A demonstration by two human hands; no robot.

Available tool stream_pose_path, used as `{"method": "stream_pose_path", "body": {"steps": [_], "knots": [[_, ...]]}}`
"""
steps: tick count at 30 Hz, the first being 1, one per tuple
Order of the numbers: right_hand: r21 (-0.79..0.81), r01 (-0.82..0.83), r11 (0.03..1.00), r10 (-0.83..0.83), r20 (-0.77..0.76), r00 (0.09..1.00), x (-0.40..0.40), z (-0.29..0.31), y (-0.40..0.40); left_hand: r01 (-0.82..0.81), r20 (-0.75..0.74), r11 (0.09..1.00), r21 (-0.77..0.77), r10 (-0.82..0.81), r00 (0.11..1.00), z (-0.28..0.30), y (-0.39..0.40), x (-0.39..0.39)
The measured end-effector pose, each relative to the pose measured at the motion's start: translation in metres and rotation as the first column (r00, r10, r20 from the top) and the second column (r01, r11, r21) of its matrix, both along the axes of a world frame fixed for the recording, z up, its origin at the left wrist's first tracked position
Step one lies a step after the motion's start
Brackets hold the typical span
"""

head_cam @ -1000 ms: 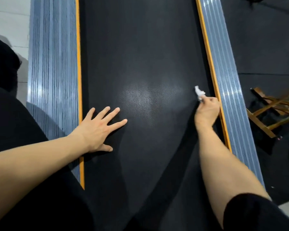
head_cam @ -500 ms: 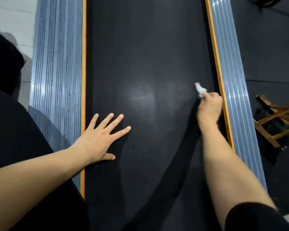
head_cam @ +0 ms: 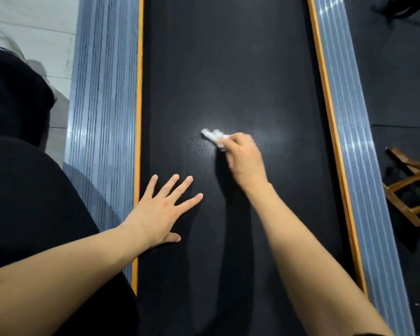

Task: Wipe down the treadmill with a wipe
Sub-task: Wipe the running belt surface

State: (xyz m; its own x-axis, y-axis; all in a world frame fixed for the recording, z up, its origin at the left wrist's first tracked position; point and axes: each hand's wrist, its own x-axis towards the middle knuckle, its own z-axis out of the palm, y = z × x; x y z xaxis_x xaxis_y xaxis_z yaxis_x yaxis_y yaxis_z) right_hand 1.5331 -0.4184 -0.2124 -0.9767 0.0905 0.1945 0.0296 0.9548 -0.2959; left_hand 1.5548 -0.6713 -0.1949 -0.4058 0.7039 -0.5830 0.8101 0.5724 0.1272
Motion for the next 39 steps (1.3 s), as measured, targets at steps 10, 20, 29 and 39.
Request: {"method": "stream_pose_path", "body": {"steps": [10,20,29,39], "knots": [[0.058,0.265,0.963,-0.271,0.160,0.949,-0.035,0.010,-0.072,0.010,-0.016,1.000,-0.006,-0.010,1.000,0.006,-0.002,0.000],[0.013,0.062,0.998,-0.062,-0.018,0.998,-0.029,0.003,-0.034,0.016,-0.007,0.998,0.067,-0.015,1.000,0.004,-0.007,0.001],[0.007,0.163,0.987,-0.163,0.088,0.983,-0.025,0.000,-0.090,0.020,-0.007,0.998,0.061,-0.020,1.000,0.004,-0.007,0.001],[0.103,0.387,0.916,-0.380,-0.085,0.921,0.035,-0.011,0.072,0.056,-0.004,0.998,0.036,-0.056,0.998,0.012,-0.007,-0.002]]}}
